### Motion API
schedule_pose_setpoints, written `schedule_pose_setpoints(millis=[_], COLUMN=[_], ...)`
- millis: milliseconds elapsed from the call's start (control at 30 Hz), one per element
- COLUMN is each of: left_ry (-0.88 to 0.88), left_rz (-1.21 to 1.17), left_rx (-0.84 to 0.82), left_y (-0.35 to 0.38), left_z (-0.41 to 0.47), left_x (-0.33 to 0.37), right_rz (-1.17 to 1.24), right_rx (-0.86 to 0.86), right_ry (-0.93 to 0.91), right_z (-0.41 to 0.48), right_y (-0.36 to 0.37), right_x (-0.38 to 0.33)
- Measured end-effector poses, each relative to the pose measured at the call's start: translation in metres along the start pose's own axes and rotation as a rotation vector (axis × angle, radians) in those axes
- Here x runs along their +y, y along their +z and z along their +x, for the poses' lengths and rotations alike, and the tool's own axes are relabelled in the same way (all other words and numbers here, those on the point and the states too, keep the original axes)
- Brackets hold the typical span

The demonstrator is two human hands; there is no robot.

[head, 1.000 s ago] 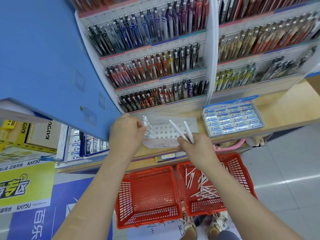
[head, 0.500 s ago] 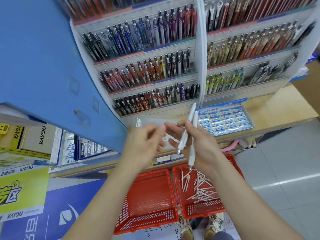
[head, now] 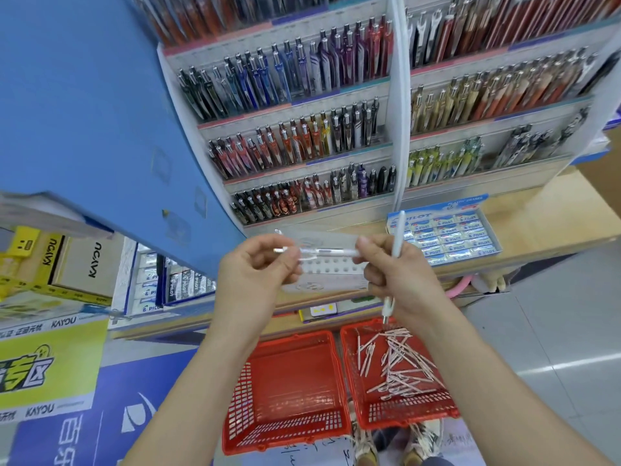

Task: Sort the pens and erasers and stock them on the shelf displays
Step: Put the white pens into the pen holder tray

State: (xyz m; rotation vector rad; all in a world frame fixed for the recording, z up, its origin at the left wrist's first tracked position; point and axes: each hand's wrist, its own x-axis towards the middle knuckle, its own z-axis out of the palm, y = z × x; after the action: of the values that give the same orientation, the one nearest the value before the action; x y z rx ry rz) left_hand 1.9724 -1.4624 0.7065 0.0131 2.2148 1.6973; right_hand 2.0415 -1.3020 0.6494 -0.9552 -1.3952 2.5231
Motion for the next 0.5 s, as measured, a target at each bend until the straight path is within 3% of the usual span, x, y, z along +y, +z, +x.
schedule_pose_setpoints(millis=[100,233,300,500], left_ry=[0.069,0.354,0.481,0.635], left_rz=[-0.022,0.407,0.599,0.857], left_rx=[0.075,0.185,0.207,0.191], left_y=[-0.007,-0.024,-0.033,-0.035], left_z=[0.002,0.008,0.011,0.019], left_x=[0.007,0.010,0.008,-0.009], right_rz=[-0.124,-0.669,-0.960,-1.331], right_rx=[-0.031,0.107,0.090,0.025], right_ry=[-0.030,-0.196,-0.220,-0.341], right_z=[0.002,0.013,0.018,0.021], right_y=[0.004,-0.003,-0.011,-0.013], right_x=[0.008,0.023,0.030,0.043])
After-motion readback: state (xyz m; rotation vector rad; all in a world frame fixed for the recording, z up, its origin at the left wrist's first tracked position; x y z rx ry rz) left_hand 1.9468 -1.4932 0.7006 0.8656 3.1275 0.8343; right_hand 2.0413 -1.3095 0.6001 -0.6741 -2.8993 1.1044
